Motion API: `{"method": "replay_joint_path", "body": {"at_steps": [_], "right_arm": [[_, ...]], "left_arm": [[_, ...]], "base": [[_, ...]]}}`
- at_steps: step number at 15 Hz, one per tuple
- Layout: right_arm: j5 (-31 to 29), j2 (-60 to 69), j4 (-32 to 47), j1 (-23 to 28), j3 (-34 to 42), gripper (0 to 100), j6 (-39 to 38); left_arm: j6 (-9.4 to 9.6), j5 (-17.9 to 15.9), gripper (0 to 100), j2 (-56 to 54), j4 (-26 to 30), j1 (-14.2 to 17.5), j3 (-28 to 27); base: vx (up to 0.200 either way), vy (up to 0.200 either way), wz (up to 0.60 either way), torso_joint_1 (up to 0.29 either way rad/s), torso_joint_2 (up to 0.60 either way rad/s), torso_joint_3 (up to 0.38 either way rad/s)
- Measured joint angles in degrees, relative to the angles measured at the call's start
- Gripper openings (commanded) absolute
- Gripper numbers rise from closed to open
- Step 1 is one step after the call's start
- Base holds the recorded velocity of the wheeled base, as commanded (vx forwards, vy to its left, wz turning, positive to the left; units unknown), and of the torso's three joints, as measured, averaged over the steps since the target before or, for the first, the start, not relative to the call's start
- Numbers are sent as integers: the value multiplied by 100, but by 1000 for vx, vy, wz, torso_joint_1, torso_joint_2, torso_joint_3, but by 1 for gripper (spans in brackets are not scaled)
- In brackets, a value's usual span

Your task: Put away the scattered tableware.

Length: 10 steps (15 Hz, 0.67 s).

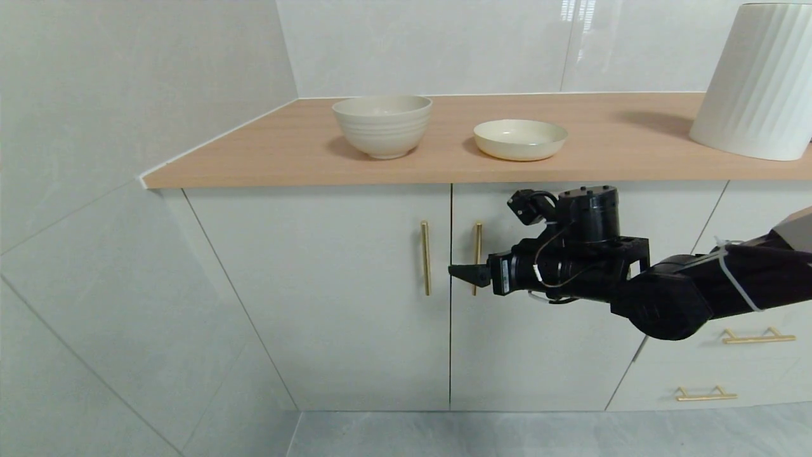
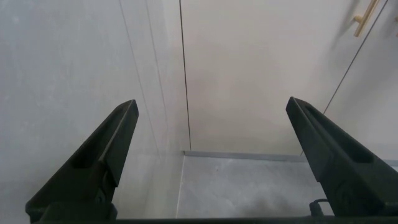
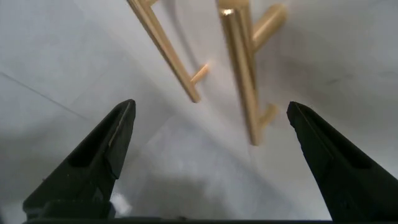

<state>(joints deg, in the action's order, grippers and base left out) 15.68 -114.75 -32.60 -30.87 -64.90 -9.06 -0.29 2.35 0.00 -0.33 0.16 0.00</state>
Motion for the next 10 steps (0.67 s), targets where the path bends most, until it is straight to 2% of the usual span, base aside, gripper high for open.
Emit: {"method": "replay_joint_path", "body": {"at_steps": [3,8,10], "right_arm": [[-24,-184,-807,-185,-9,100,-325],[-24,-269,-968,-280,127,100,-506],[200,-182,-958,-295,272,100,-642]], "left_arm": [[0,0,100,0,1,0,0],[0,0,100,0,0,0,0],[2,0,100,0,0,0,0]], "base": [[0,0,0,0,0,0],[0,0,0,0,0,0],[0,0,0,0,0,0]]}}
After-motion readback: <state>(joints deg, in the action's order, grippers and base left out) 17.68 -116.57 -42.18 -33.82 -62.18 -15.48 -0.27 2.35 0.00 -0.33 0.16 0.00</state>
